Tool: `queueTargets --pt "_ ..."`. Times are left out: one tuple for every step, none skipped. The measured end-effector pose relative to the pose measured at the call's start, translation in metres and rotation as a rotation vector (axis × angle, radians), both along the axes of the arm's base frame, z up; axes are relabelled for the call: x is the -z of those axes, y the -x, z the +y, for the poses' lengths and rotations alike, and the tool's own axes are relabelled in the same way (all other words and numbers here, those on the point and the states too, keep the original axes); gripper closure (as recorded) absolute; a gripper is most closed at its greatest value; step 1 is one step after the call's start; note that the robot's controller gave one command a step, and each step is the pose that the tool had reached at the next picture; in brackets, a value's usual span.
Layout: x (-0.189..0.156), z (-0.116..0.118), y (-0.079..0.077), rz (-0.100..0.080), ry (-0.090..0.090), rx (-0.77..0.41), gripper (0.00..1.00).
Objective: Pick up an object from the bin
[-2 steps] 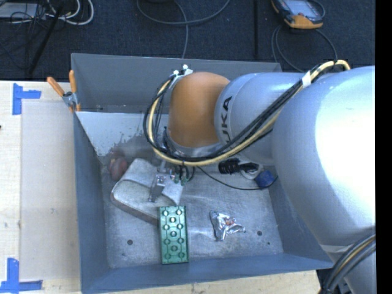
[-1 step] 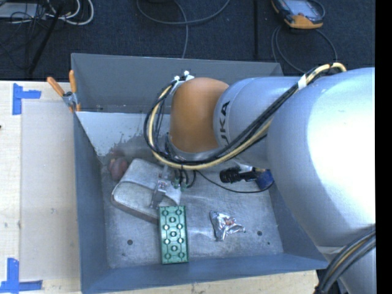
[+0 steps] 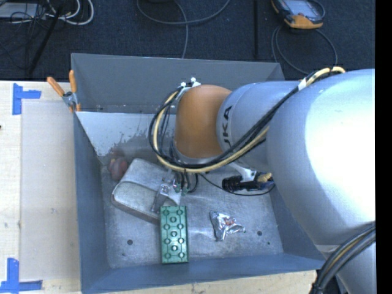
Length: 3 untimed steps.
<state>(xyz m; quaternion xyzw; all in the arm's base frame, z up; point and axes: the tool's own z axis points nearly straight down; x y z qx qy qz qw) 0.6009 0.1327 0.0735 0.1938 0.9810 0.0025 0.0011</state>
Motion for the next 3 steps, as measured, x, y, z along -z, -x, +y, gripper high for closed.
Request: queueTargets --pt "-0.002 0.000 -0.001 -0.004 -0.001 0.001 1.00" --pt "-0.106 0.000 -0.003 -0.004 0.003 -0.001 1.00" --pt "-0.112 0.000 -0.003 0.003 0.005 -0.003 1.00"
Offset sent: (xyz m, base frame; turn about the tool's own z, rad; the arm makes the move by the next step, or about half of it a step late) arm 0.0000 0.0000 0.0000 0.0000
